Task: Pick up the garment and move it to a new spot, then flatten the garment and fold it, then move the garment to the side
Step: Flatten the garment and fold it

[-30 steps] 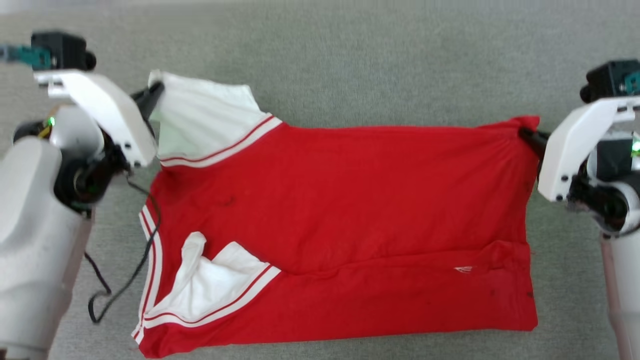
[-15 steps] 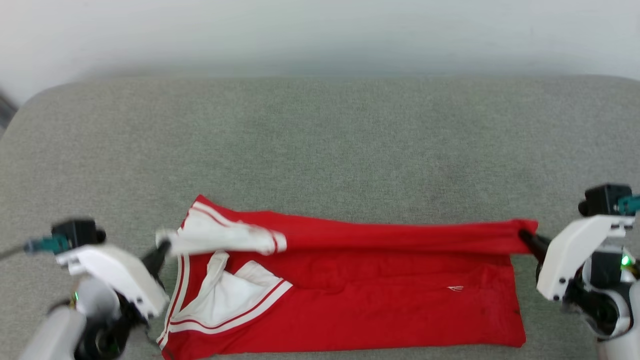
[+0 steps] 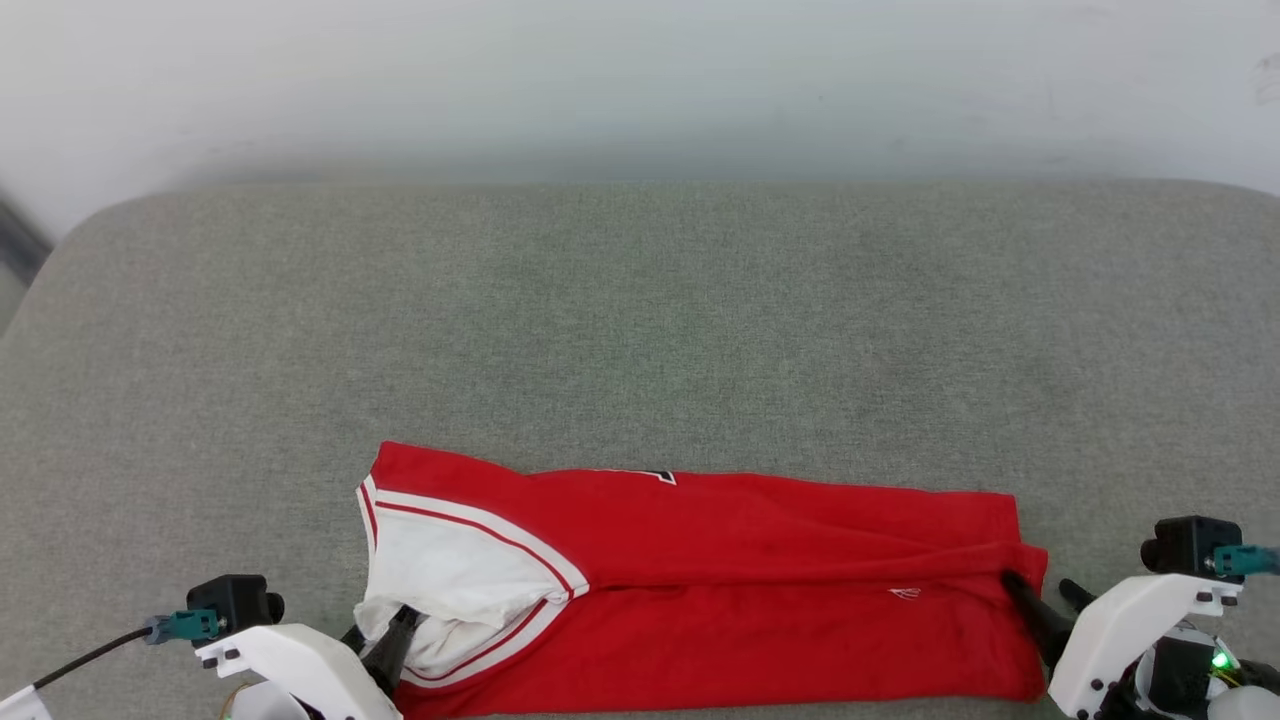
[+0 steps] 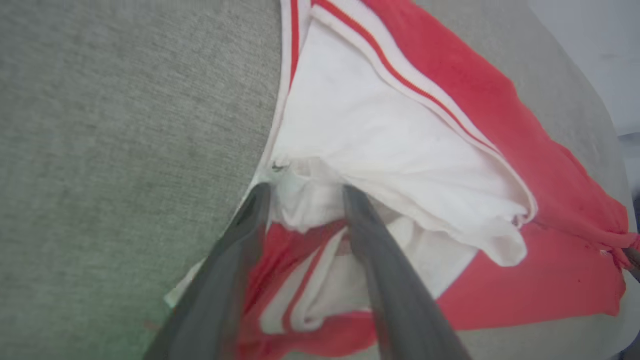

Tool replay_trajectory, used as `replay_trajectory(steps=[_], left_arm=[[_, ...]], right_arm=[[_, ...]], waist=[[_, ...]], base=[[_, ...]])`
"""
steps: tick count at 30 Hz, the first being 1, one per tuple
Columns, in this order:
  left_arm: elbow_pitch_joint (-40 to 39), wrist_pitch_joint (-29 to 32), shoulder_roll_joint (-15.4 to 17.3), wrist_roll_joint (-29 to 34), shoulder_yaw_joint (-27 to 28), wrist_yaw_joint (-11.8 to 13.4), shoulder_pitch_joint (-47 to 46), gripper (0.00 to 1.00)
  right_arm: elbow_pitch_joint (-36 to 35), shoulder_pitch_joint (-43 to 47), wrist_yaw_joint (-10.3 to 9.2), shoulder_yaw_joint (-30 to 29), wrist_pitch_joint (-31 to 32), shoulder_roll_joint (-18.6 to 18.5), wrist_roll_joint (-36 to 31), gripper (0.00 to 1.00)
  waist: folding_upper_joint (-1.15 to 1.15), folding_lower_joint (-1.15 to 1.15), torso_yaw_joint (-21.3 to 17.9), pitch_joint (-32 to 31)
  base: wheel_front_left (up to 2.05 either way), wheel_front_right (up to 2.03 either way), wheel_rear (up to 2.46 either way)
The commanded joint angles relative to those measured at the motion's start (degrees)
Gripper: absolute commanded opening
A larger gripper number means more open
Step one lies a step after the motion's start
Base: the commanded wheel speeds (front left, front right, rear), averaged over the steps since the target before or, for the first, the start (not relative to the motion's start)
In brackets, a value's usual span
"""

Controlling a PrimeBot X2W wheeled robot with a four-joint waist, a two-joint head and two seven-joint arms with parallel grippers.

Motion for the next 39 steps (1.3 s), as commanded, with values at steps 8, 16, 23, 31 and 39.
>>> replay_trajectory(steps=[8,16,23,31,39], left_arm=[[-3.3,-12.1,-0.1,7.1,0.0,0.2,0.6,1.00],[-11.5,-21.7,0.0,13.8,0.5,2.8,0.4,1.00],[-17.8,-25.1,0.6,21.0,0.0,5.5,-0.7,1.00],[-22.1,-25.6,0.7,24.3,-0.7,5.9,-1.6,1.00],[-22.5,-25.8,0.1,24.8,-0.9,5.6,-2.2,1.00]], right_arm=[[-6.7,4.8,-0.04,1.7,-5.7,-2.8,1.3,1.00],[-13.8,3.7,-0.04,-4.2,6.5,-5.1,2.4,1.00],[-13.8,1.4,-0.04,-8.8,20.5,-4.0,0.2,1.00],[-10.6,-1.9,-0.04,-8.8,24.7,0.2,-1.1,1.00],[-2.4,-0.8,-0.04,-6.2,26.2,2.9,0.3,1.00]], waist=[[0.00,0.01,-0.4,-4.1],[0.00,0.01,-0.1,-6.2],[0.00,0.01,2.6,-4.8],[0.00,0.01,5.6,-0.4],[0.00,0.01,7.1,2.0]], base=[[0.00,0.00,0.00],[0.00,0.00,0.00],[0.00,0.00,0.00],[0.00,0.00,0.00],[0.00,0.00,0.00]])
